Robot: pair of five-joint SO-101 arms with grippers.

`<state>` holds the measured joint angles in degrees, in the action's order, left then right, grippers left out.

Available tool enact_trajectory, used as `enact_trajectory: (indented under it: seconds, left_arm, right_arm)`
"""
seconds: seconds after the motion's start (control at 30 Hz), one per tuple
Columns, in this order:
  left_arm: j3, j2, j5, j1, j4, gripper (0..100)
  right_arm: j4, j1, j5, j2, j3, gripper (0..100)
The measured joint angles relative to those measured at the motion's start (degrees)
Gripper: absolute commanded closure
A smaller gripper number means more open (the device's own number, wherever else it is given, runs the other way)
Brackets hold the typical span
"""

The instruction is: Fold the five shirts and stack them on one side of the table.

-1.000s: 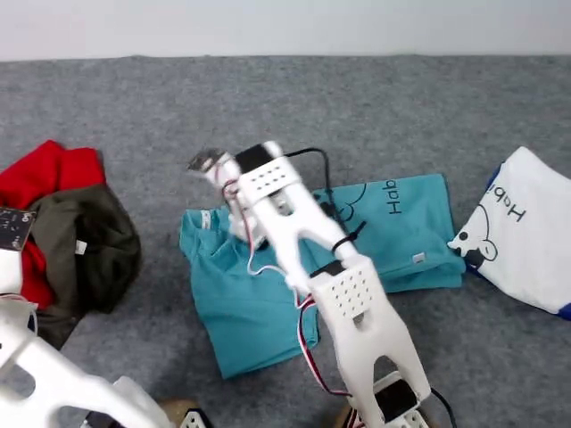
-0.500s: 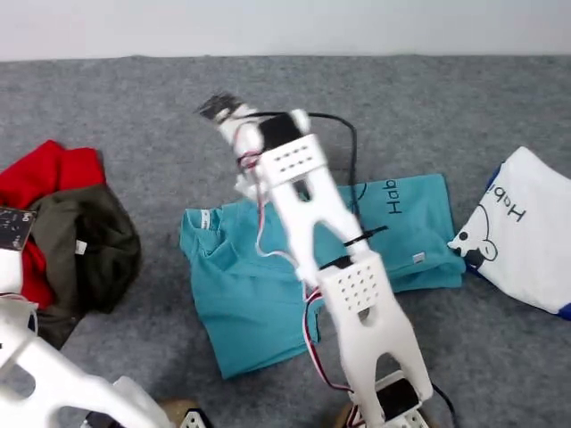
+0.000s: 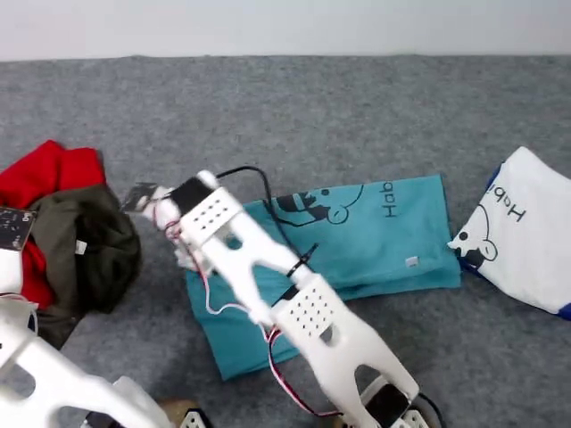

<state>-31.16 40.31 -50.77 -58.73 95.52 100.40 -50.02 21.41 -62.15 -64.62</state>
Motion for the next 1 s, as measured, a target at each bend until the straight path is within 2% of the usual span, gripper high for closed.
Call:
enact_trajectory:
  seconds: [0.17, 0.4, 0.67, 1.0]
  left_arm:
    - [0.0, 0.0, 0.0, 0.0, 0.0, 98]
    - [0.0, 0.0, 0.0, 0.0, 0.0, 98]
    - [0.0, 0.0, 0.0, 0.0, -0.8, 98]
    - [0.0, 0.0, 0.0, 0.0, -2.0, 98]
  right_arm:
    - [0.1, -2.8, 0.0, 0.0, -6.6, 99.0]
    - [0.1, 0.4, 0.0, 0.4, -9.0, 99.0]
    - [0.1, 4.0, 0.0, 11.3, 9.9, 99.0]
    - [0.1, 4.0, 0.0, 12.2, 25.2, 99.0]
